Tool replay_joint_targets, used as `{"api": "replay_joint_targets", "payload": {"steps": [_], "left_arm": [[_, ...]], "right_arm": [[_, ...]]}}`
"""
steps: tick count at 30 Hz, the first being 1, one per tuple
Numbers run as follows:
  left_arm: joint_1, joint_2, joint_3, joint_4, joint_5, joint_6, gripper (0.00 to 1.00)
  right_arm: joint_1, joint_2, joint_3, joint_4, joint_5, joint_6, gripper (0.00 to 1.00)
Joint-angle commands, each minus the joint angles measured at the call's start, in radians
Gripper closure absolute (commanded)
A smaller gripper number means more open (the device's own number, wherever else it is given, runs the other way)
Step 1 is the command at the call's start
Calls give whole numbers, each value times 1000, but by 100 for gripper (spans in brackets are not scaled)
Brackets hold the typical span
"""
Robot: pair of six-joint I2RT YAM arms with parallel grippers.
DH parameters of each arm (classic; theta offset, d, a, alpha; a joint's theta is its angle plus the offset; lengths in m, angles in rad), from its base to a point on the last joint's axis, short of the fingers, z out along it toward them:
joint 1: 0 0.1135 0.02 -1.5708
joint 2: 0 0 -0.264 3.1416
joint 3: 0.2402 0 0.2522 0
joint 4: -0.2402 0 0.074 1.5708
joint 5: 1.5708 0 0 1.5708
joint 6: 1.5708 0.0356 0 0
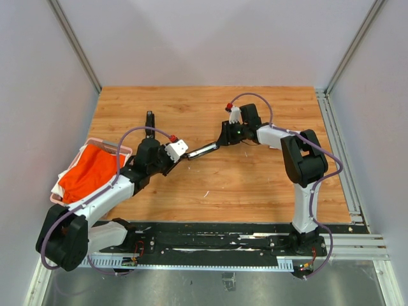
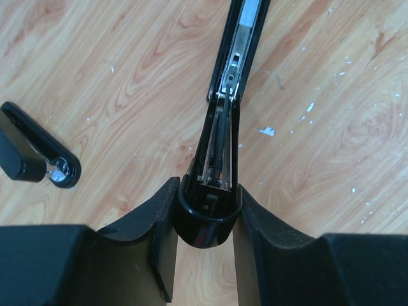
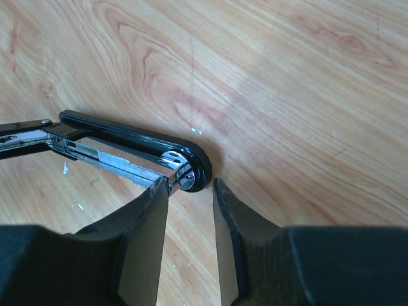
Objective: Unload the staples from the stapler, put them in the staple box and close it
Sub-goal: Unload the staple at the center of the board.
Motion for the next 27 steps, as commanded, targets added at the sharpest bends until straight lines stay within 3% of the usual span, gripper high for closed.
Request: {"api": "replay_joint_targets", "payload": {"steps": [1,12,27], "left_arm": [[44,19,-14,-41,-134,29,100],[61,95,53,-27,-114,20,100],[110,134,16,4,-105,28,100]], "right_arm": [[-15,64,-8,-157,165,-72,66],[-20,115,80,-215,135,-105,66],[-20,189,207,-284,84,-109,66]]}}
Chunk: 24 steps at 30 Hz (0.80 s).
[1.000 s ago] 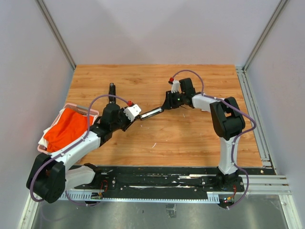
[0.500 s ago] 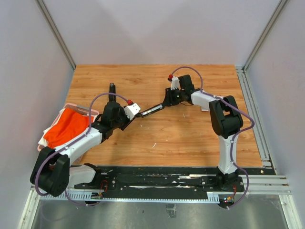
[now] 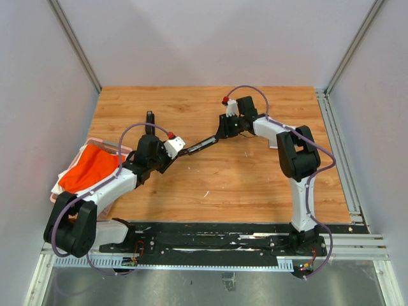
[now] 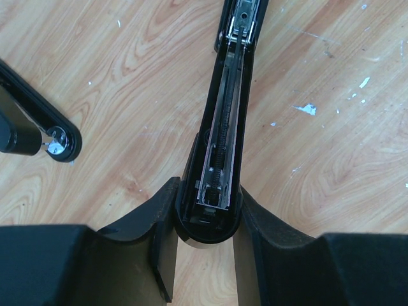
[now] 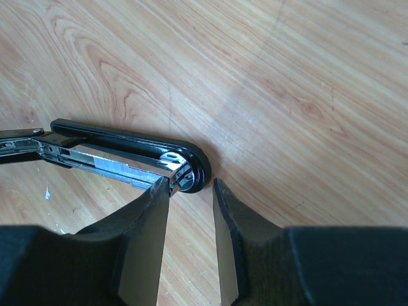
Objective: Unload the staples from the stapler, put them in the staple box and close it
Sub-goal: Unload the staple at the center of the board.
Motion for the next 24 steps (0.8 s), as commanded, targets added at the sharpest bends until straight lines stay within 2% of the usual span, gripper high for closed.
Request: {"api": "replay_joint_targets", "payload": {"steps": [1,16,24], "left_arm": [[39,23,-18,23,-83,13,100],[51,123,55,-59,-93,-5,100],[52,202,109,-112,-120,-22,92]], "right_arm": [[-15,88,10,-166,52,-47,66],[-17,178,157,-264,22,-23,64],[-17,222,248,-304,3,-11,63]]}}
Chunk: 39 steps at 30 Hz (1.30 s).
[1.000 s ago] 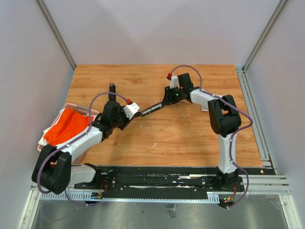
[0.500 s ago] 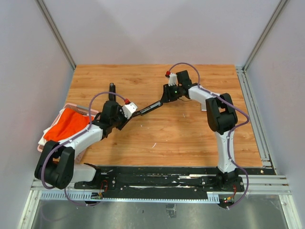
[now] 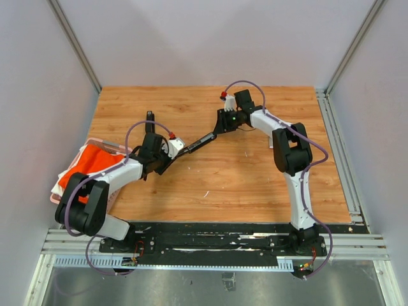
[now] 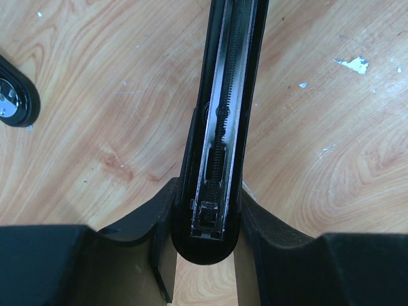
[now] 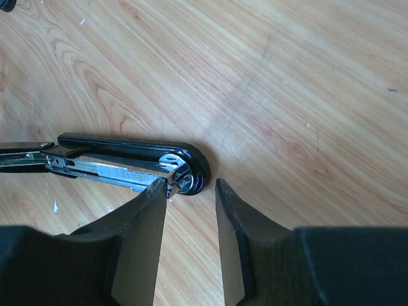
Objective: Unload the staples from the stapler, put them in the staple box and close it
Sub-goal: Unload the staple at the center of the board.
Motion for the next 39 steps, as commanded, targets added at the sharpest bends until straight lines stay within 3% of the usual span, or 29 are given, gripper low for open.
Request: {"api": "replay_joint_targets", "payload": {"steps": [1,7,20,30,39], "left_arm": [[13,40,47,-26,-72,-22,91],[13,81,72,-47,-104,-46,84],[13,115,87,-75,-75,-67,35],[9,93,163,-122,21,-62,21],[-77,180,267,-118,36,-57,20]], "right_arm": [[-6,81,4,-141,55,-15,63],[-4,86,17,-143,45,-3,63],[19,78,42,-155,45,10,62],[22,52,36,-163,37,12,60],[17,-63,5,-159,-10,3,56]]}}
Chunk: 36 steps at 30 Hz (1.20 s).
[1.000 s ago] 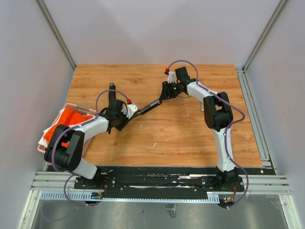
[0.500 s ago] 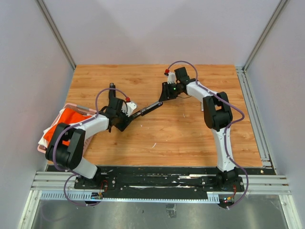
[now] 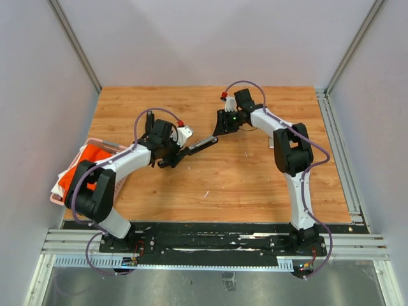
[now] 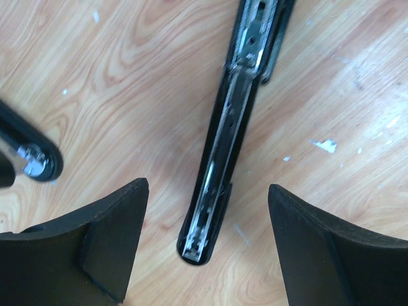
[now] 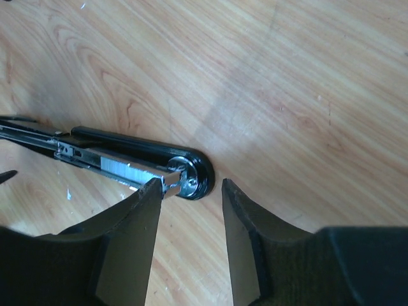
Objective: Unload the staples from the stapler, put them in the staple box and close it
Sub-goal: Unload the staple at the center of the board.
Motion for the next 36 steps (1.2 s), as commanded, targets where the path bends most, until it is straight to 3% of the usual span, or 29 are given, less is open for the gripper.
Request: {"api": "replay_joint_targets", "payload": {"steps": [1,10,22,26,31,36], "left_arm": [[-43,69,52,0,33,1,20],[-84,186,163,4,84,24,28],[-97,310,263,-44,95,82,42],[-99,329,284,-70,95,88,53],[-103,333,294,-99,122,104,76],[-107,333,296,-117,147,126,91]], "right_arm": [[13,-76,-31,-72,-4,-23,55],[-24,-182,-93,-60,-47,-46,54],[-78,-442,-333,-60,-78,-255,52],[-87,-548,-418,-48,-67,-335,52],[-96,-656,-502,-23,-45,-399,52],[-96,-724,-575,21,-49,-505,52]]}}
